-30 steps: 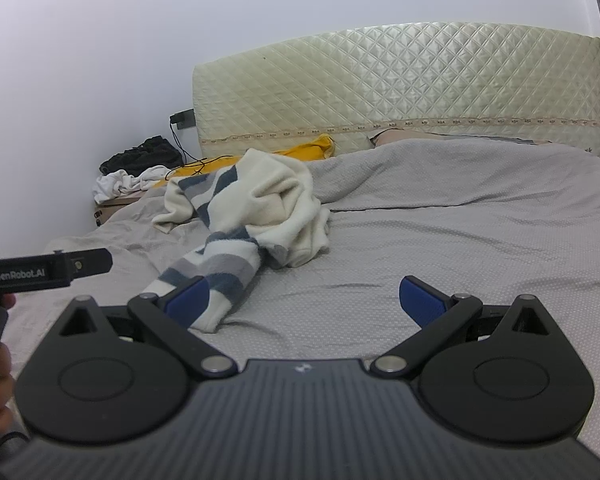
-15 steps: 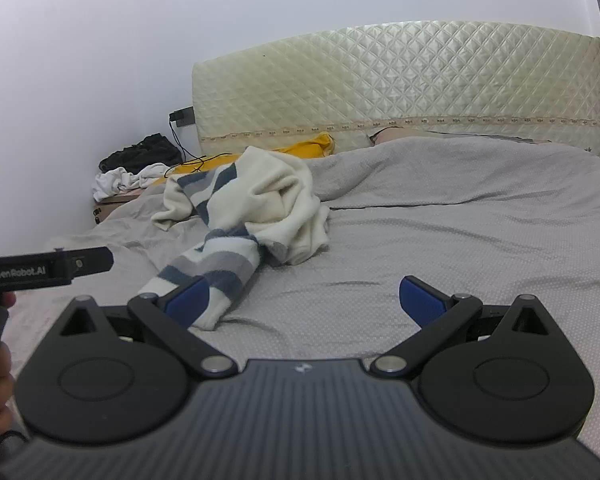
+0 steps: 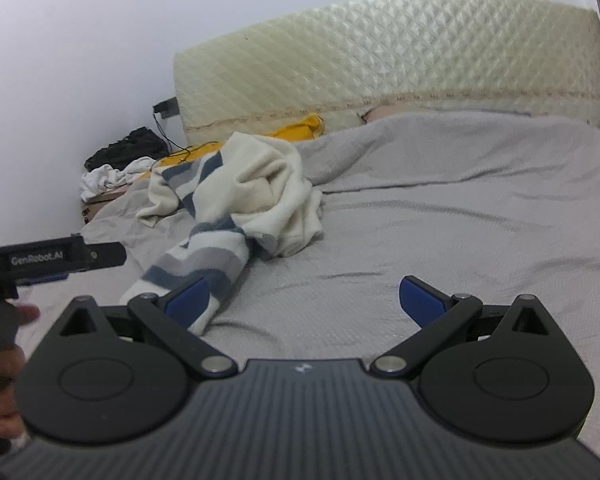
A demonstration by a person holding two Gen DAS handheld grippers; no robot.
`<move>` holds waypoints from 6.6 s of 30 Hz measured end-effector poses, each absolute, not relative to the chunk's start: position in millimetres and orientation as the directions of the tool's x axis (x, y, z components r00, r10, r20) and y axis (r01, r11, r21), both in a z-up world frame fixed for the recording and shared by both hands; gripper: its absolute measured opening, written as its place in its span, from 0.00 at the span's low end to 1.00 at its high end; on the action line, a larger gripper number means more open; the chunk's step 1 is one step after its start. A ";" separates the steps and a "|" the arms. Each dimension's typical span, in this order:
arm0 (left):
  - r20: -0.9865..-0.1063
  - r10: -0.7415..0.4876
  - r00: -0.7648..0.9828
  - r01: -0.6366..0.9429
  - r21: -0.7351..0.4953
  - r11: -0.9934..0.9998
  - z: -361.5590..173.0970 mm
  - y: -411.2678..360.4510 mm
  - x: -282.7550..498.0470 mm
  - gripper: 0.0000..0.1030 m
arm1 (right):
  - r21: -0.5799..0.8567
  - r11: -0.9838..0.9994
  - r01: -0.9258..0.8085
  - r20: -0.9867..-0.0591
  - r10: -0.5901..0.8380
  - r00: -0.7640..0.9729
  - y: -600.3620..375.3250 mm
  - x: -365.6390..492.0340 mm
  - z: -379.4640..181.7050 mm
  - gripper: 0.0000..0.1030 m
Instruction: Fold large clothes
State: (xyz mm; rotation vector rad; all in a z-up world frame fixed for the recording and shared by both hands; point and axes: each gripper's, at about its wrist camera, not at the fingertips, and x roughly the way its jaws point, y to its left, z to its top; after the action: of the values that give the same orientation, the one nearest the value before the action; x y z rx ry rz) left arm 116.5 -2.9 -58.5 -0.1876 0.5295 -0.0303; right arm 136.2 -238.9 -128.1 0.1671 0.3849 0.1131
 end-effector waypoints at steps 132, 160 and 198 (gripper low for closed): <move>-0.543 -0.351 0.762 0.120 -0.415 0.902 -73.7 30.2 131.7 0.63 | 0.098 0.969 -0.226 -0.448 0.246 0.859 -211.2 137.7 -135.1 0.71; -0.465 -0.365 0.806 0.101 -0.500 0.860 -70.7 49.3 128.2 0.04 | -0.116 0.987 -0.112 -0.471 0.044 0.881 -228.5 126.0 -125.6 0.21; -0.377 -0.530 0.760 0.464 -0.256 0.848 -50.6 -46.9 49.0 0.56 | 0.183 0.973 -0.142 -0.406 0.206 0.890 -267.8 115.2 -113.9 0.70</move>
State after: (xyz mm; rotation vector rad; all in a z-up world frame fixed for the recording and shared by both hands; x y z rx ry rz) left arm 49.0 -46.9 -50.6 -0.1503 0.4544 -0.5430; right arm 115.2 -267.8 -113.9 0.1502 0.4372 0.1814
